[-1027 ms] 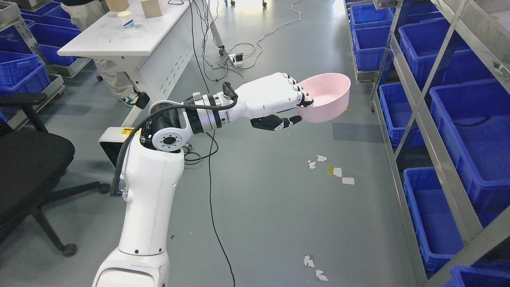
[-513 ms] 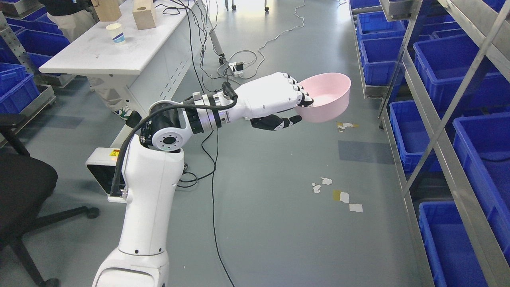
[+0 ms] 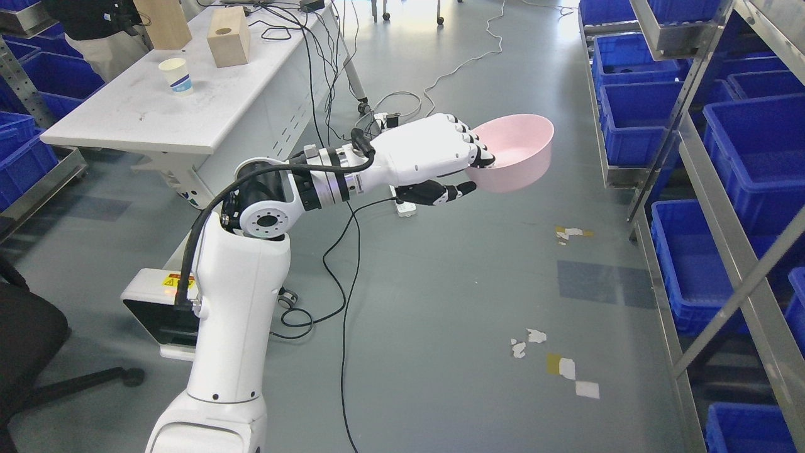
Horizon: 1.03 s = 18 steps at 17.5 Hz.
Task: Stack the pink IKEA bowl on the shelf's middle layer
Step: 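Hold the pink bowl in the left hand while driving to the shelf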
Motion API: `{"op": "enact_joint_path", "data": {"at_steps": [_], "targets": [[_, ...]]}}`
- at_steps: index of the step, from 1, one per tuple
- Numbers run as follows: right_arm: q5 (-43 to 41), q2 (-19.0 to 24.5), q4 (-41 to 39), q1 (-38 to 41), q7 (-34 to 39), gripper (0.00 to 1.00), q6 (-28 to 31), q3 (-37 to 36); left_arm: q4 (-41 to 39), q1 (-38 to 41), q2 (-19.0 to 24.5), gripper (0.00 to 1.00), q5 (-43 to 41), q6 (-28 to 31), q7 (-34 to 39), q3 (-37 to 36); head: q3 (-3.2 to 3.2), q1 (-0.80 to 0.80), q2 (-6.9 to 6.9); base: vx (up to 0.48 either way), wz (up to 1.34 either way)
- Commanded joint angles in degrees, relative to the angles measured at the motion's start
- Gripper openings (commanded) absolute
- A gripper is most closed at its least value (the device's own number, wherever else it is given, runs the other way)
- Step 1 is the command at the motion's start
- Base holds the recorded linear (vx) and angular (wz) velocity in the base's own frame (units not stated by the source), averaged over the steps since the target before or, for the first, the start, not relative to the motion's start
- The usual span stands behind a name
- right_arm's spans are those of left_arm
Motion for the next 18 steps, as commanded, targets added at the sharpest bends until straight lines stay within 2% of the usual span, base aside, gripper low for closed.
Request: {"op": "enact_joint_path", "data": {"at_steps": [1, 13, 18], "targets": [[0.03, -1.0, -1.0, 0.01, -0.03, 1.0, 0.0, 0.26, -0.03, -0.02, 1.0, 0.04, -0.01, 0.0, 0.01, -0.01, 0.0, 0.0, 0.0, 0.373, 0.1], [0.03, -1.0, -1.0, 0.01, -0.03, 1.0, 0.0, 0.26, -0.03, -0.11, 1.0, 0.04, -0.01, 0.0, 0.01, -0.01, 0.0, 0.0, 0.0, 0.353, 0.09], [-0.05, -1.0, -1.0, 0.01, -0.03, 1.0, 0.0, 0.26, -0.03, -0.63, 1.0, 0.04, 0.08, 0.0, 0.18, -0.27, 0.0, 0.0, 0.0, 0.302, -0.21]]}}
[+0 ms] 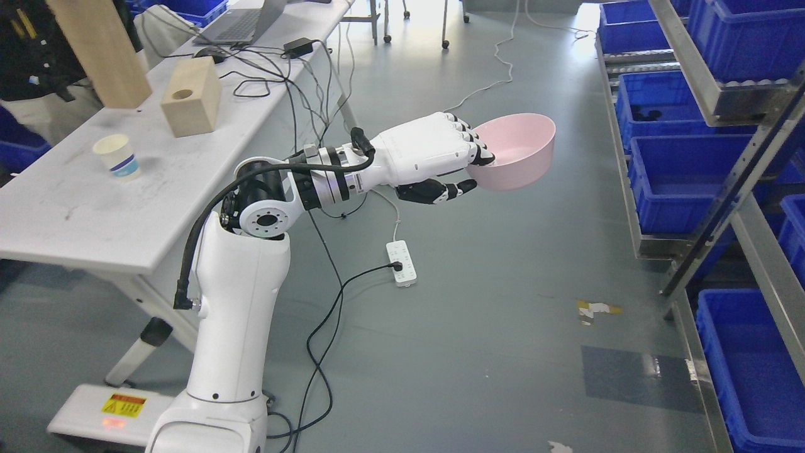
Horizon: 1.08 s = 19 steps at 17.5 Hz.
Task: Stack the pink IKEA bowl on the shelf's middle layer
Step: 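Hold the pink bowl in the left hand while driving to the shelf, then lower the pink bowl onto the stack of pink bowls on the tray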
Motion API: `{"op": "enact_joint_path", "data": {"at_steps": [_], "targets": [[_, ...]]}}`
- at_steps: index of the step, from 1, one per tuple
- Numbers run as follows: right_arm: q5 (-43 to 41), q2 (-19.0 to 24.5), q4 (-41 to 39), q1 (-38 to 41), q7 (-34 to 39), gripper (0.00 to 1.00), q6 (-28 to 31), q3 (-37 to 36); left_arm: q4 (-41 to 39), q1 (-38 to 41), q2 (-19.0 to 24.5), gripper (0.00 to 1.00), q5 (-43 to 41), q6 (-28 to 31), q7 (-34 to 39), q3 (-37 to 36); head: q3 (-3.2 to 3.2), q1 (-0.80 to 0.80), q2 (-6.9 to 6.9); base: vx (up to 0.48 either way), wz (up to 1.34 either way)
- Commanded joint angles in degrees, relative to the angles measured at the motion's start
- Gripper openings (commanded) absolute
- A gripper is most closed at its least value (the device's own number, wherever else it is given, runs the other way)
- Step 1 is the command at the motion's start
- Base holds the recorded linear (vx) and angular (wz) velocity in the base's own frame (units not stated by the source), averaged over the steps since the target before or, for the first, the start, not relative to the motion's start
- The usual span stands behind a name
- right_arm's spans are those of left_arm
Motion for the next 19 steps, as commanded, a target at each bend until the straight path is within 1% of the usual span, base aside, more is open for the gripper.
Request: {"op": "enact_joint_path", "data": {"at_steps": [1, 2, 4, 8, 10, 14, 15, 16, 17, 19], "targets": [[0.0, -1.0, -0.99, 0.08, -0.02, 1.0, 0.02, 0.18, 0.0, -1.15, 0.99, 0.04, 0.3, 0.0, 0.28, -0.36, 0.0, 0.0, 0.0, 0.231, -0.74], [0.01, -1.0, -0.99, 0.08, -0.02, 1.0, 0.02, 0.26, 0.08, -1.59, 0.99, 0.04, 0.39, 0.0, 0.45, -0.54, 0.0, 0.0, 0.0, 0.231, -0.74], [0.01, -1.0, -0.99, 0.08, -0.02, 1.0, 0.02, 0.26, 0.08, -2.39, 0.99, 0.05, 1.0, 0.0, 0.63, -1.76, 0.0, 0.0, 0.0, 0.158, -1.61], [0.01, -1.0, -0.99, 0.08, -0.02, 1.0, 0.02, 0.26, 0.08, -5.36, 0.99, 0.05, 2.49, 0.0, 0.72, -3.97, 0.0, 0.0, 0.01, 0.023, -2.17], [0.0, -1.0, -0.99, 0.08, -0.02, 1.0, 0.02, 0.26, 0.17, -9.4, 0.99, 0.05, 2.94, 0.0, 0.63, -2.22, 0.0, 0.0, 0.01, 0.067, -2.0], [0.01, -1.0, -0.99, 0.08, -0.02, 1.0, 0.02, 0.26, 1.74, -18.89, 0.99, 0.04, 1.98, 0.0, -1.91, 4.81, 0.0, 0.0, 0.01, 0.069, -1.7], [0.01, -1.0, -0.99, 0.08, -0.02, 1.0, 0.02, 0.18, 3.23, -20.83, 0.99, 0.04, 0.67, 0.0, -3.49, 5.69, 0.0, 0.0, 0.01, 0.093, -1.24], [-0.08, -1.0, -0.99, 0.08, -0.02, 1.0, 0.02, 0.26, 5.95, -22.5, 0.99, 0.04, -4.39, 0.0, -4.72, 6.48, 0.0, 0.0, 0.01, 0.127, -0.9], [-0.08, -1.0, -0.99, 0.08, -0.02, 1.0, 0.02, 0.26, 7.54, -23.3, 2.0, 0.04, -7.92, 0.0, -4.91, 6.49, 0.0, 0.0, 0.01, 0.127, -0.9], [0.01, -1.0, -0.99, 0.08, -0.02, 1.0, 0.02, 0.18, 8.43, -24.53, 2.54, 0.04, -11.72, 0.0, -6.04, 5.88, 0.0, 0.0, 0.01, 0.135, -0.64]]}}
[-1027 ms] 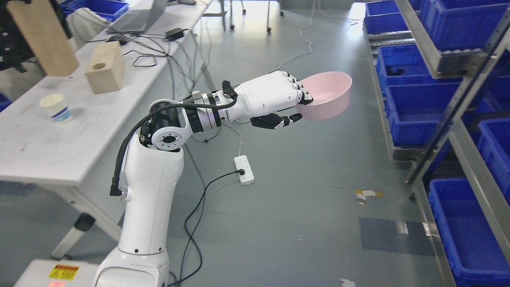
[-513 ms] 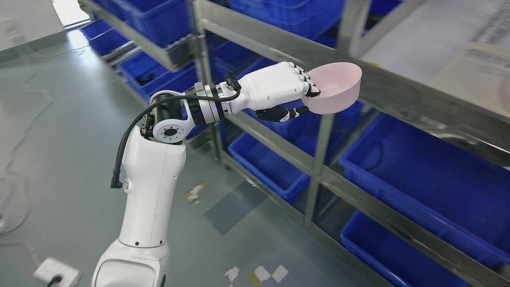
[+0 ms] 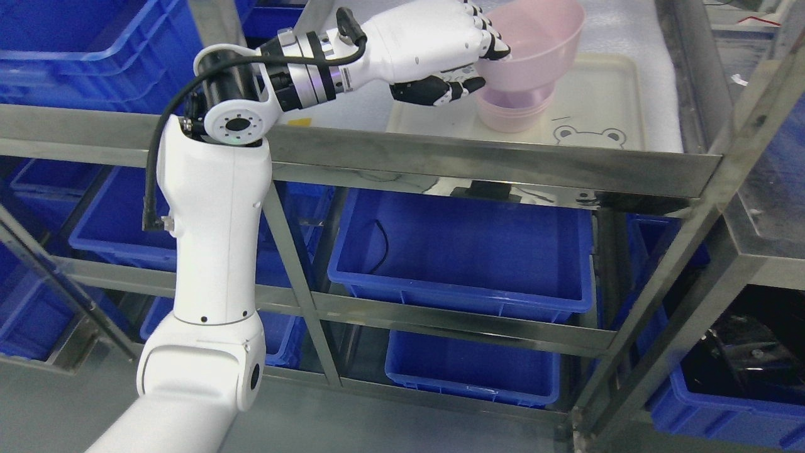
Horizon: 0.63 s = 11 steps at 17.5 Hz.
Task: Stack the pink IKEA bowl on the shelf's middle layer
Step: 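Lower the pink bowl onto the stack of pink bowls on the tray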
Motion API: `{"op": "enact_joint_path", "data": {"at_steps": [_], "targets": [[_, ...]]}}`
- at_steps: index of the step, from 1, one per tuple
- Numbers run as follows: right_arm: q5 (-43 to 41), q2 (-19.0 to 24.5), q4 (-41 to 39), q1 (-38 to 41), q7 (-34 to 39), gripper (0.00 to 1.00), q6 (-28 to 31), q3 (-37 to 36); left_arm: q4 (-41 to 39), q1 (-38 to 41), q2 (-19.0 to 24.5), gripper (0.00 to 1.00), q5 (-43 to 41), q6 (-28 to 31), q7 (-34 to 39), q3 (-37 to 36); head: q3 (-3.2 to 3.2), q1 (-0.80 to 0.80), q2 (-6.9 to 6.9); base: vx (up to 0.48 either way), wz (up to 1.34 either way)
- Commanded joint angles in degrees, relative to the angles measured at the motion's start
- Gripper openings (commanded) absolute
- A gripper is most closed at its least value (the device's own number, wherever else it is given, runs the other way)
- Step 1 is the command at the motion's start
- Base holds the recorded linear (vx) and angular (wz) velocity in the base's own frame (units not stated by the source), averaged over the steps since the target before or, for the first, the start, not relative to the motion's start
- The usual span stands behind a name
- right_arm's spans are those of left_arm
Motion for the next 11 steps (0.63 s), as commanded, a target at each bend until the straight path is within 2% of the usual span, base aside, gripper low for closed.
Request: {"op": "enact_joint_path", "data": {"at_steps": [1, 4, 6, 11], "targets": [[0.02, -1.0, -1.0, 0.0, 0.01, 1.0, -0.07, 0.26, 5.88, -6.46, 2.1, 0.04, -9.63, 0.69, -3.24, 3.3, 0.0, 0.0, 0.0, 0.135, -0.43], [0.02, -1.0, -1.0, 0.0, 0.01, 1.0, -0.07, 0.26, 5.97, -5.84, 1.66, 0.04, -11.22, 3.77, -5.8, -1.44, 0.0, 0.0, 0.0, 0.118, -0.3], [0.02, -1.0, -1.0, 0.0, 0.01, 1.0, -0.07, 0.26, 9.02, -4.01, 0.55, 0.04, -10.96, 3.52, -5.71, -5.3, 0.0, 0.0, 0.0, 0.092, -0.15], [0.02, -1.0, -1.0, 0.0, 0.01, 1.0, -0.07, 0.26, 13.25, -3.29, 0.55, 0.04, -11.31, 2.73, -5.36, -9.01, 0.0, 0.0, 0.0, 0.054, -0.04]]}}
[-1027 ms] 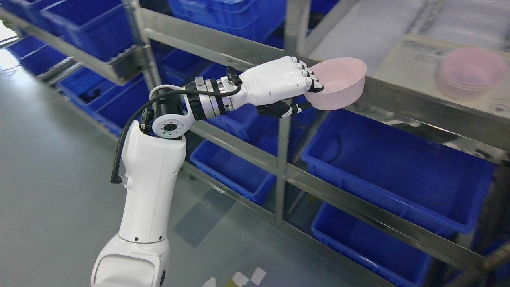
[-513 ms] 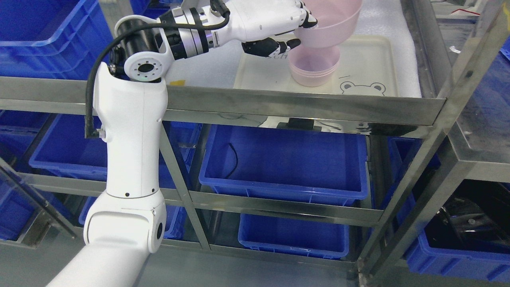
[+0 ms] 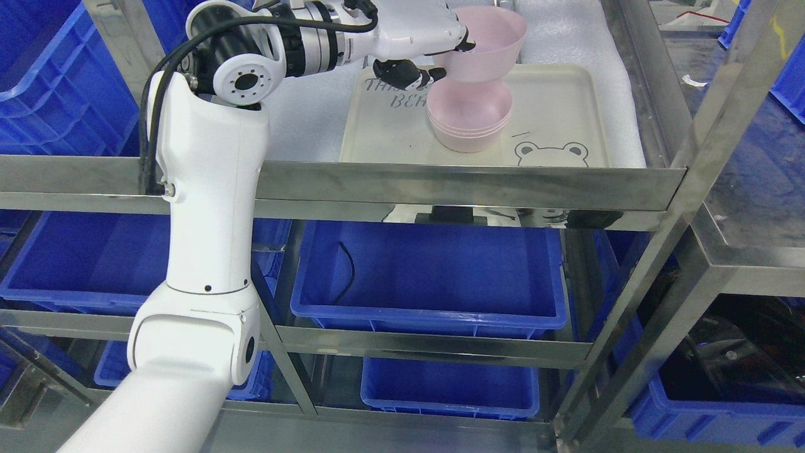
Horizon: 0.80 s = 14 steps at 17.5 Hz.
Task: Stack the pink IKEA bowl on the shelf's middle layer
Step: 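Lower the pink bowl onto the stack of pink bowls on the tray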
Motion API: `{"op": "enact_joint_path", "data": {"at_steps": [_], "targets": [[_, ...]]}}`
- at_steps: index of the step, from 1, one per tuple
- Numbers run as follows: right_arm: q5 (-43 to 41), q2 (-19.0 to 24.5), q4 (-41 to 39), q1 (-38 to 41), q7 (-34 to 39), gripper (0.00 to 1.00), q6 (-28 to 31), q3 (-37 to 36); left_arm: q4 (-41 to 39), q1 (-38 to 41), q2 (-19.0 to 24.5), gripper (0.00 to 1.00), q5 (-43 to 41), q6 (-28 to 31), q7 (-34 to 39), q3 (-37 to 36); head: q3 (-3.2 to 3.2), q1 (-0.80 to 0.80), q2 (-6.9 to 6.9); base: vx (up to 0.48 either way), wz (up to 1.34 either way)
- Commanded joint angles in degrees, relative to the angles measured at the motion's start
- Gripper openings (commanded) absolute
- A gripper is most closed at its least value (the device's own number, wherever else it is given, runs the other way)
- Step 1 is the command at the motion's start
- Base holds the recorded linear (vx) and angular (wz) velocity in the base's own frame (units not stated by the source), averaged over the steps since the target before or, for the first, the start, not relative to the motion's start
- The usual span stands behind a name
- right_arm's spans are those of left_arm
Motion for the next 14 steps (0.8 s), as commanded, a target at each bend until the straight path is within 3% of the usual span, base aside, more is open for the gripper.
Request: {"op": "enact_joint_path", "data": {"at_steps": [1, 5, 14], "targets": [[0.02, -1.0, -1.0, 0.0, -0.11, 1.0, 0.01, 0.26, 7.53, 0.36, 0.31, 0.04, -1.63, -0.81, 0.15, -6.26, 0.0, 0.0, 0.0, 0.035, -0.02], [0.02, -1.0, -1.0, 0.0, -0.11, 1.0, 0.01, 0.26, 7.53, 0.27, 0.31, 0.04, -5.94, -0.81, -0.11, -6.17, 0.0, 0.0, 0.0, 0.016, -0.02], [-0.07, -1.0, -1.0, 0.0, -0.11, 1.0, 0.01, 0.26, 7.53, 0.09, 0.31, 0.04, -7.0, -0.81, -0.02, -5.73, 0.0, 0.0, 0.0, -0.002, 0.0]]}}
